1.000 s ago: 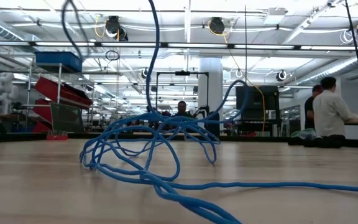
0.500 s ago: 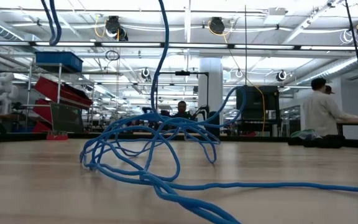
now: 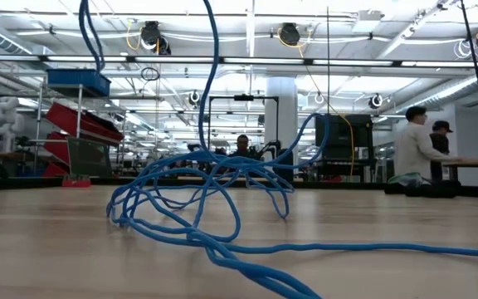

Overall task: Coil cords
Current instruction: Coil the blue wire onto a spool

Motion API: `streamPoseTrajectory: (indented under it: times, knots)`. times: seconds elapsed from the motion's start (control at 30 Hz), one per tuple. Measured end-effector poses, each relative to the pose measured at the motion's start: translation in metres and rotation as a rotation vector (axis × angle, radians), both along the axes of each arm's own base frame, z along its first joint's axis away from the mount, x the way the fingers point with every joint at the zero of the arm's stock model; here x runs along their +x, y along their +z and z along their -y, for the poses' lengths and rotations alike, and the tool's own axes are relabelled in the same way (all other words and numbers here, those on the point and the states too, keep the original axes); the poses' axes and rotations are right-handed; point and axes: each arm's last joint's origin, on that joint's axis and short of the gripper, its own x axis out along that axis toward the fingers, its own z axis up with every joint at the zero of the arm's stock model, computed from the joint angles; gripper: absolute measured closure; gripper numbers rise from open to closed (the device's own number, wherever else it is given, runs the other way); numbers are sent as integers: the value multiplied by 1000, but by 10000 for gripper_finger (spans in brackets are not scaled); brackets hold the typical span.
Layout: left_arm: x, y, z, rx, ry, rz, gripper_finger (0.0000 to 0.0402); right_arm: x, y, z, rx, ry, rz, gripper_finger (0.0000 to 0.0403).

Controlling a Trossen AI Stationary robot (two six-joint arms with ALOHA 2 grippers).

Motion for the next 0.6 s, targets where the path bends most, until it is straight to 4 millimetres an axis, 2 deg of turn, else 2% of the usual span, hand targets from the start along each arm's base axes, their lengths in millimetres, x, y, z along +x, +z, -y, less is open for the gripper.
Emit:
streamPoseTrajectory:
  times: [0.1,0.3,0.47,0.6]
  knots:
    - [1,0,-1,4,4,-1,395,13,-26,0,25,-80,115,303]
    - [4,0,-4,20,13,-5,395,57,-59,2,-3,-171,48,298]
    - [6,0,-6,18,11,-6,395,95,-73,9,9,-230,12,280]
    - [6,0,-6,18,10,-8,395,125,-71,17,20,-142,-90,272]
